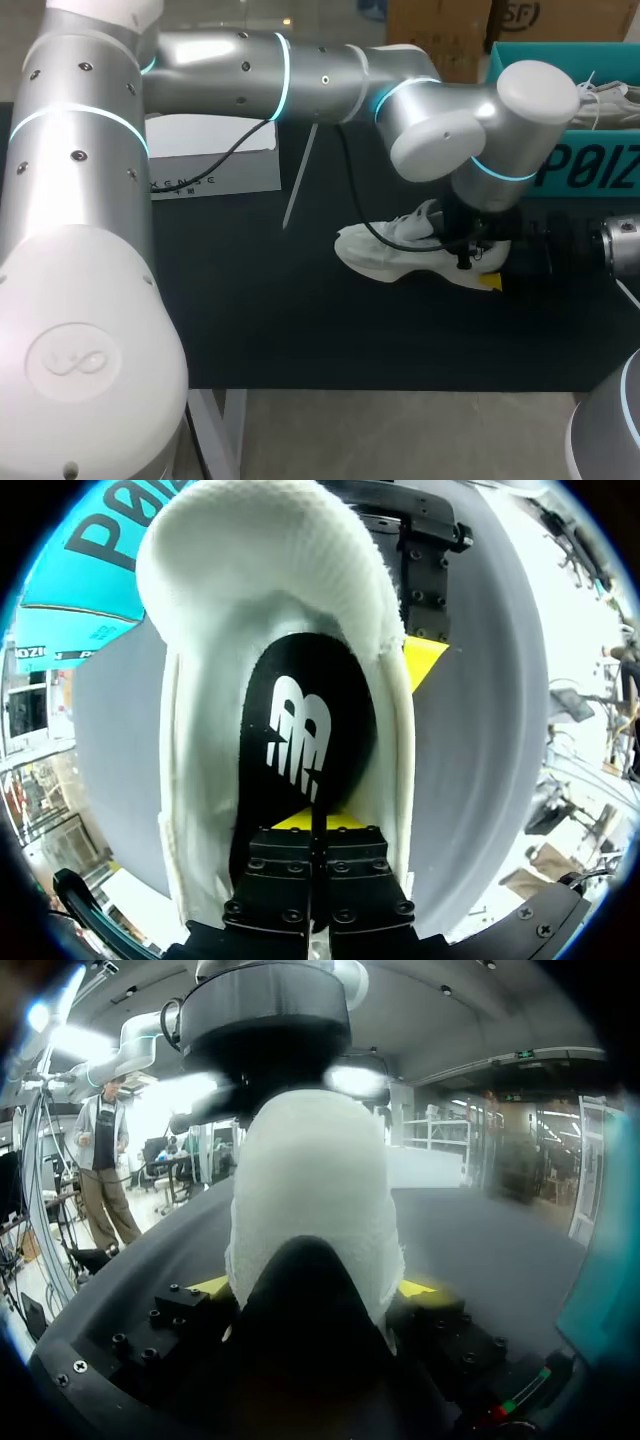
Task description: Take the shoe out of the shoebox, open the shoe tongue, remove and reinsert the insole, then place the shoe into the shoebox
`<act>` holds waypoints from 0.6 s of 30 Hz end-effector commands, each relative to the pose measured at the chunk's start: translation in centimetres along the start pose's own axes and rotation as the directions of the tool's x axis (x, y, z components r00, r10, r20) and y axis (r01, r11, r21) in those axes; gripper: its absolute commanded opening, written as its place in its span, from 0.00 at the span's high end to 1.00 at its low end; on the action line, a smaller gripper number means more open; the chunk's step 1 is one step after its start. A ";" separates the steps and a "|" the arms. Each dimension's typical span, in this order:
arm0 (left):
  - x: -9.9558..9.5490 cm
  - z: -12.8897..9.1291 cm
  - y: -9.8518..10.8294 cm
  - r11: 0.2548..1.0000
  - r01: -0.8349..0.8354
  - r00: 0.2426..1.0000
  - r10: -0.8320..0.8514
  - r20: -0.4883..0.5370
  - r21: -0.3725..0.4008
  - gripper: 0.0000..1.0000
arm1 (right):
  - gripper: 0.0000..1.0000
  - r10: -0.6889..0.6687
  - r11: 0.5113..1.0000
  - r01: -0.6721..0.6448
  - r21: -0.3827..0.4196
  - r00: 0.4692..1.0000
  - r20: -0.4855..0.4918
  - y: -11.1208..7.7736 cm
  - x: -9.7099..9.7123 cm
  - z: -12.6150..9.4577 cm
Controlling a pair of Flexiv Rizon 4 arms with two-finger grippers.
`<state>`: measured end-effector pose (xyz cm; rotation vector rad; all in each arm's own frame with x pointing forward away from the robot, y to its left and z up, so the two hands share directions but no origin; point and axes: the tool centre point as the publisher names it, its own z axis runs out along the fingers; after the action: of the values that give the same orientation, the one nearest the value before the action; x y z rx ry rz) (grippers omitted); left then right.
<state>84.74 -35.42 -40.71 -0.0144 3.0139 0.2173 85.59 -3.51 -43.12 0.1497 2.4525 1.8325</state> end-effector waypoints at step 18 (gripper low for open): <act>-1.7 -4.9 -0.8 0.999 0.010 0.993 -0.015 0.116 0.039 1.00 | 1.00 0.000 1.000 0.000 0.003 1.000 -0.001 -0.2 0.1 0.3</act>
<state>86.23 -37.10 -36.82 -0.0171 2.9119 0.1588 85.57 -3.63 -43.11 0.1499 2.4532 1.8326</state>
